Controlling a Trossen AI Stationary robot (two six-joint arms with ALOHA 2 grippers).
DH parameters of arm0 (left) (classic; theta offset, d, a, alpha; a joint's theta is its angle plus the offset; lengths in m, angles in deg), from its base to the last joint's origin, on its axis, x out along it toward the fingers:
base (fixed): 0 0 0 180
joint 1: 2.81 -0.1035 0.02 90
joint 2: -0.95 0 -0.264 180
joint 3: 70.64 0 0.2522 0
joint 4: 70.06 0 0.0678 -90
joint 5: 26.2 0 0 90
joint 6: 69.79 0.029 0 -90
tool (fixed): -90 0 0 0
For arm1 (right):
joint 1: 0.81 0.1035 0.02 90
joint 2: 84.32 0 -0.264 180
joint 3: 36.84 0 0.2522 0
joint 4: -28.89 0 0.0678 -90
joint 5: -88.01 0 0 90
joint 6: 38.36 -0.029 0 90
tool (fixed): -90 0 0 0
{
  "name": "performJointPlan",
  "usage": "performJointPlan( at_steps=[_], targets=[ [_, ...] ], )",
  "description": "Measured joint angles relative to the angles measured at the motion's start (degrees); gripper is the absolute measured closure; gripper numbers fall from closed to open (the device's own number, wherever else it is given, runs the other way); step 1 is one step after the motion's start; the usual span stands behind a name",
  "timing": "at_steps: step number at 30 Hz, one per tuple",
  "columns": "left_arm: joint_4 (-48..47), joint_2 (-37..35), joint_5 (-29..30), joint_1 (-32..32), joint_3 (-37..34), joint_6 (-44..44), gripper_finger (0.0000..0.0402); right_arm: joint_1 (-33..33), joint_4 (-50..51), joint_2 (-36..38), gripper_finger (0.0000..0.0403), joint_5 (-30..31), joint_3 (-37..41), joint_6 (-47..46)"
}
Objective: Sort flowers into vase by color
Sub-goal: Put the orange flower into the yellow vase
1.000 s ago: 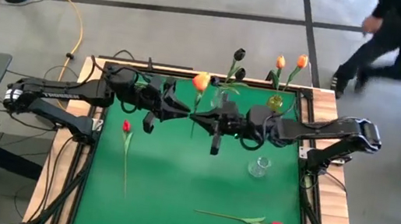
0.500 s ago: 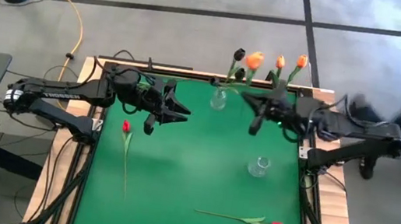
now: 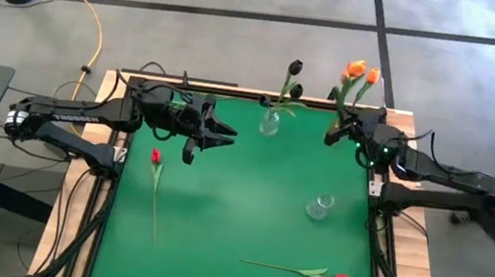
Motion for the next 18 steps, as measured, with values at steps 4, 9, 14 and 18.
performJointPlan(
  at_steps=[4, 9, 14, 18],
  targets=[
    [-0.1, 0.0, 0.0, 0.0, 0.0, -1.4, 0.0294, -5.3, -2.8, 1.0, 0.0369, 0.0, 3.5, -0.2],
    [-1.1, 0.0, 0.0, 0.0, 0.0, -3.3, 0.0294, -10.1, -8.0, 1.5, 0.037, -1.7, 6.3, 1.2],
    [-1.7, 0.0, 0.1, 0.0, 0.0, -5.1, 0.0294, -14.3, -13.2, 0.5, 0.0373, -3.5, 8.3, 2.8],
    [-1.6, 0.0, 1.4, 0.0, 0.0, -5.8, 0.0294, -17.1, -15.7, -0.5, 0.0367, -3.8, 10.0, 2.8]
  ],
)
